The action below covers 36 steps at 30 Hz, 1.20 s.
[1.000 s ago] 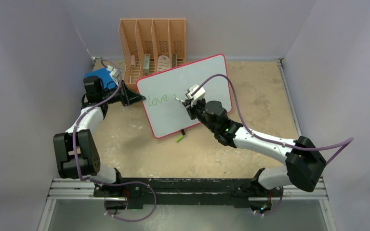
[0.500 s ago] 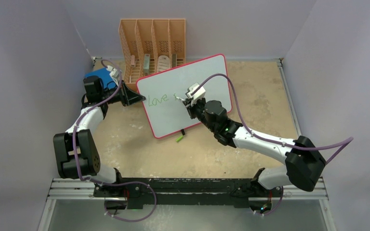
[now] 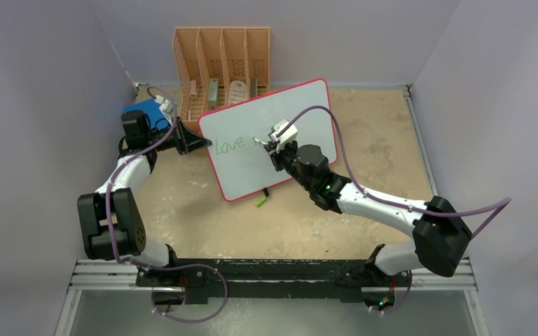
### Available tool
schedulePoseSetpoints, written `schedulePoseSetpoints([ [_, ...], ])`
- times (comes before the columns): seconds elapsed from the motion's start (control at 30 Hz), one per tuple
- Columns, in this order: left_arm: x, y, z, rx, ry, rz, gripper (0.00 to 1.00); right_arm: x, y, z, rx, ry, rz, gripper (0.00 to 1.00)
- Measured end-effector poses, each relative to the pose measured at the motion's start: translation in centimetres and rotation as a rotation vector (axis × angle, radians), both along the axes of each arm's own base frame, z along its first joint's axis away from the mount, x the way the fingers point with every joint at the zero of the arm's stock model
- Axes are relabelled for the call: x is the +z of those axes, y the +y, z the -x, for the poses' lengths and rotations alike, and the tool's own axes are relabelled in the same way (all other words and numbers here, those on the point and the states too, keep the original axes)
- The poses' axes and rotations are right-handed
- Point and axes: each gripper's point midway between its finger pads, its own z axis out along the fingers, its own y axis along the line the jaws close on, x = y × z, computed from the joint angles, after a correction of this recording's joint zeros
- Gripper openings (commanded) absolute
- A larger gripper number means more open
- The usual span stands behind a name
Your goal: Write a sentence on the whiteboard
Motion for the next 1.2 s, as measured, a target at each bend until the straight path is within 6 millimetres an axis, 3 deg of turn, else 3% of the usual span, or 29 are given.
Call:
schedulePoseSetpoints([
  [1.2,0.0,0.0,0.0,0.000,0.002,0.000,0.00,-0.1,-1.4,-0.4,-0.051,0.018,0.003,0.00],
])
